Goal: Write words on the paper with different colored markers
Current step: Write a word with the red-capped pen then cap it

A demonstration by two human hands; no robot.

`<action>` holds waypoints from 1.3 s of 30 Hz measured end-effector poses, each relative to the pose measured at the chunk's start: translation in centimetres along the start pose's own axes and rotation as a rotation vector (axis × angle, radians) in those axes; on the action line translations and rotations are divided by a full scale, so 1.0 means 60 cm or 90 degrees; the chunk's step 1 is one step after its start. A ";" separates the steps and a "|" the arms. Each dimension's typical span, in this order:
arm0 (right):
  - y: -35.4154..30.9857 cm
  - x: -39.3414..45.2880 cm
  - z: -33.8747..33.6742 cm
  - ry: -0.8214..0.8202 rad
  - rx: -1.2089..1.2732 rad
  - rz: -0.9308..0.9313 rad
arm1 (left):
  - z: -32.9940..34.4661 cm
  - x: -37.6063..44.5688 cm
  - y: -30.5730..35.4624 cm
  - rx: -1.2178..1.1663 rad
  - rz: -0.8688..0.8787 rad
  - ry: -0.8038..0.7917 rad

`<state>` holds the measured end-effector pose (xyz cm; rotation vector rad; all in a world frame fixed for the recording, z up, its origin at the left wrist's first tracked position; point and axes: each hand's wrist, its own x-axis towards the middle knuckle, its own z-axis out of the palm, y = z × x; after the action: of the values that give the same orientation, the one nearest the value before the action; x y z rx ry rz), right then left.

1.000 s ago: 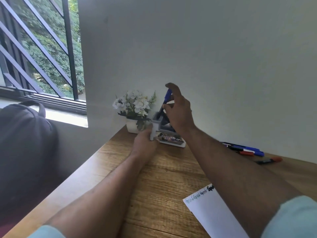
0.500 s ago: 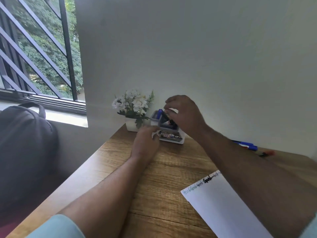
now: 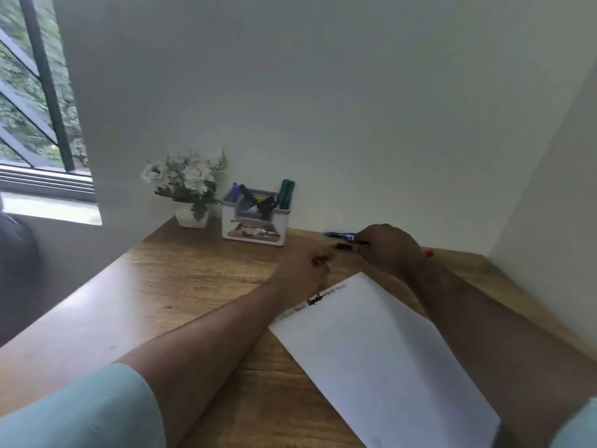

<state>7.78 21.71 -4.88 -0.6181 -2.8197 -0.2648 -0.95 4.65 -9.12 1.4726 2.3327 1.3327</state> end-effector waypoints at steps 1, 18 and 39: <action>0.008 0.005 0.007 -0.014 -0.018 0.009 | 0.000 0.002 -0.001 0.003 -0.013 0.003; 0.021 0.085 0.043 -0.120 -0.214 -0.022 | 0.012 0.027 -0.026 -0.013 -0.055 0.036; -0.022 -0.096 -0.001 -0.094 1.071 0.092 | 0.013 0.003 0.001 0.043 0.318 -0.003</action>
<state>12.32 18.30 -6.54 -0.3317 -1.9796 1.9214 -0.63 5.30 -9.47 2.1770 2.1010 1.3409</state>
